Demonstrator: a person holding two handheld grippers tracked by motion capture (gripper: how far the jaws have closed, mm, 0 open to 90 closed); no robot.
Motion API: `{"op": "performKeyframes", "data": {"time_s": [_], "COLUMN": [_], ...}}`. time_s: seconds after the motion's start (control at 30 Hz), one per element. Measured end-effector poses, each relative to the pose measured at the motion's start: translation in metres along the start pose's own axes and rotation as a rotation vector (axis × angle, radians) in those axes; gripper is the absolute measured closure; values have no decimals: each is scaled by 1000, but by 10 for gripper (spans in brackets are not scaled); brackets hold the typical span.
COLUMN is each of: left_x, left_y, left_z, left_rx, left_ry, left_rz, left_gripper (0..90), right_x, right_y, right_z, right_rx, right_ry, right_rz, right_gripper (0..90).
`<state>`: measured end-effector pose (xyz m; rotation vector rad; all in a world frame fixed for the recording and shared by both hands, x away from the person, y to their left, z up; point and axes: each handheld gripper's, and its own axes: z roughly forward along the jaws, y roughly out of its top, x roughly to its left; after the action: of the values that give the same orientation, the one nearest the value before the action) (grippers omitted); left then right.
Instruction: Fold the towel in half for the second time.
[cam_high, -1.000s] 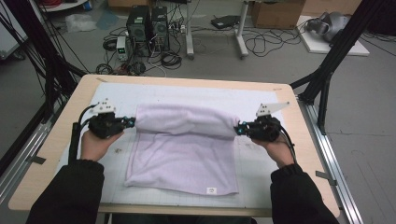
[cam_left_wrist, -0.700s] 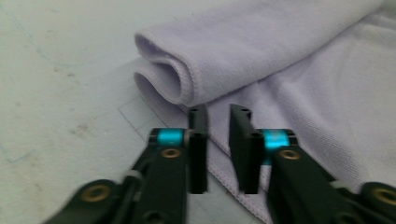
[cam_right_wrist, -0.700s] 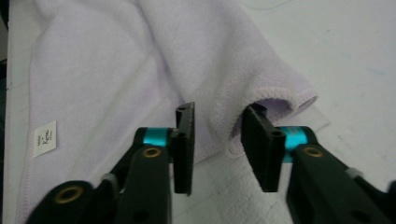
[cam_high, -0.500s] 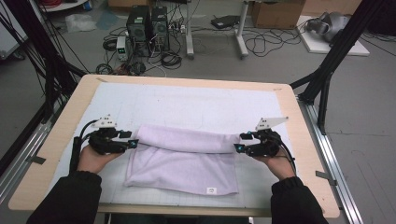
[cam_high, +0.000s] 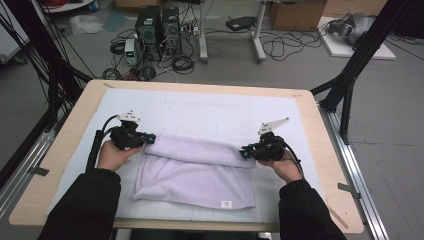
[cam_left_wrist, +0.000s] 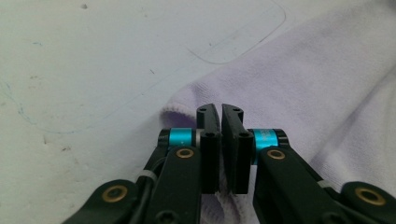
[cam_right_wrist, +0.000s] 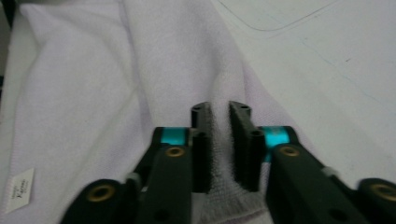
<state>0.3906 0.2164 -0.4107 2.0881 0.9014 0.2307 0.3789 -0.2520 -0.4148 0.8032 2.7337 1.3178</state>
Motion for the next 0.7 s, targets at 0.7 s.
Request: {"op": "performKeyframes", "data": {"time_s": [0.7], "left_x": [-39], "left_y": [-50], "left_z": [-65], "left_rx": [-97], "left_ry": [-75], "left_rz": [77], "left_gripper": [523], "right_x": [57], "right_y": [-22], "right_z": [-32], "right_rx": [-116], "right_ry": [13], "right_rz": [-118], "right_gripper": [600]}}
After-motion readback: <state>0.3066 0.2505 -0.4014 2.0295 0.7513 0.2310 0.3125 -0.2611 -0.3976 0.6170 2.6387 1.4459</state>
